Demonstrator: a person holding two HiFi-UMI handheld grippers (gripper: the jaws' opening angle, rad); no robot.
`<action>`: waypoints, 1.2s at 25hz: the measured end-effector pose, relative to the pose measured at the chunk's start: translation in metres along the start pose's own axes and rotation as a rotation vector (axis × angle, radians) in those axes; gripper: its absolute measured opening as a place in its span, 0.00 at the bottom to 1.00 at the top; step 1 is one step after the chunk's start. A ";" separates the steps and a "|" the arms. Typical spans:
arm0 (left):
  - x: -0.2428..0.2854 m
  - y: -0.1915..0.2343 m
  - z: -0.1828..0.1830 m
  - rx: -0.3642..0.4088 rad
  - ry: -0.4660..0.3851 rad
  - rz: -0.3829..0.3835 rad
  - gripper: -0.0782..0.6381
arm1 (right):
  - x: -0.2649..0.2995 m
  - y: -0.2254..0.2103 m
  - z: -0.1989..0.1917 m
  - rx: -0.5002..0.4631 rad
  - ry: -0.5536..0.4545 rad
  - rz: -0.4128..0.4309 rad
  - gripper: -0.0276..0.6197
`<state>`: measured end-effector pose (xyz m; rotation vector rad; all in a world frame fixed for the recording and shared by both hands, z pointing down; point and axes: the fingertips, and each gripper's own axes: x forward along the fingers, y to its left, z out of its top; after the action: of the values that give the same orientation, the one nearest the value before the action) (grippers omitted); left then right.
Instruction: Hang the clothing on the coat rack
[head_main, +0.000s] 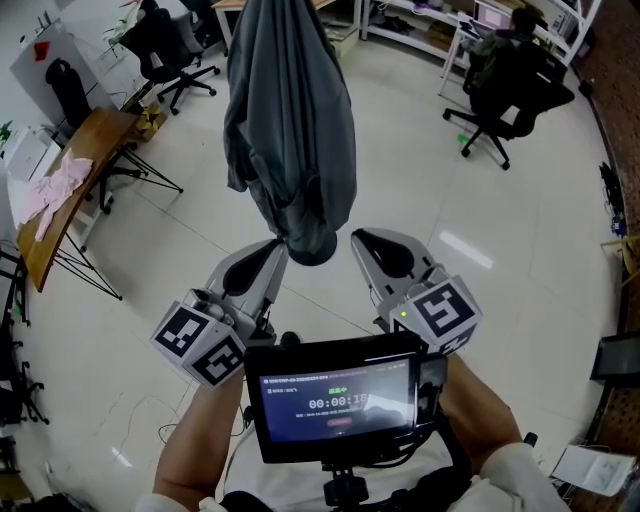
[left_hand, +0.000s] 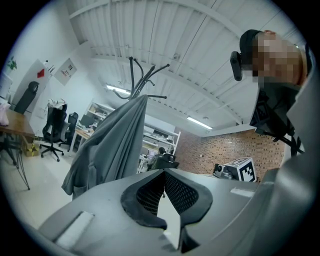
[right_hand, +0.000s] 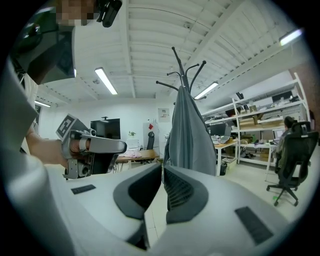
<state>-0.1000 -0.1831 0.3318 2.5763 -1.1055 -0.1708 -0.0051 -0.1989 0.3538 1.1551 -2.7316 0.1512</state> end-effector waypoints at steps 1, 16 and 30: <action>-0.001 -0.001 0.000 0.000 -0.002 0.001 0.11 | -0.001 0.001 0.000 0.001 -0.002 0.005 0.06; -0.035 -0.005 -0.009 -0.027 -0.014 0.051 0.11 | -0.012 0.020 -0.003 0.028 0.004 0.047 0.06; -0.059 -0.018 -0.024 -0.050 -0.016 0.093 0.11 | -0.017 0.028 -0.008 0.013 0.009 0.083 0.05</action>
<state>-0.1232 -0.1228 0.3471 2.4783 -1.2078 -0.1940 -0.0129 -0.1658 0.3575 1.0428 -2.7761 0.1849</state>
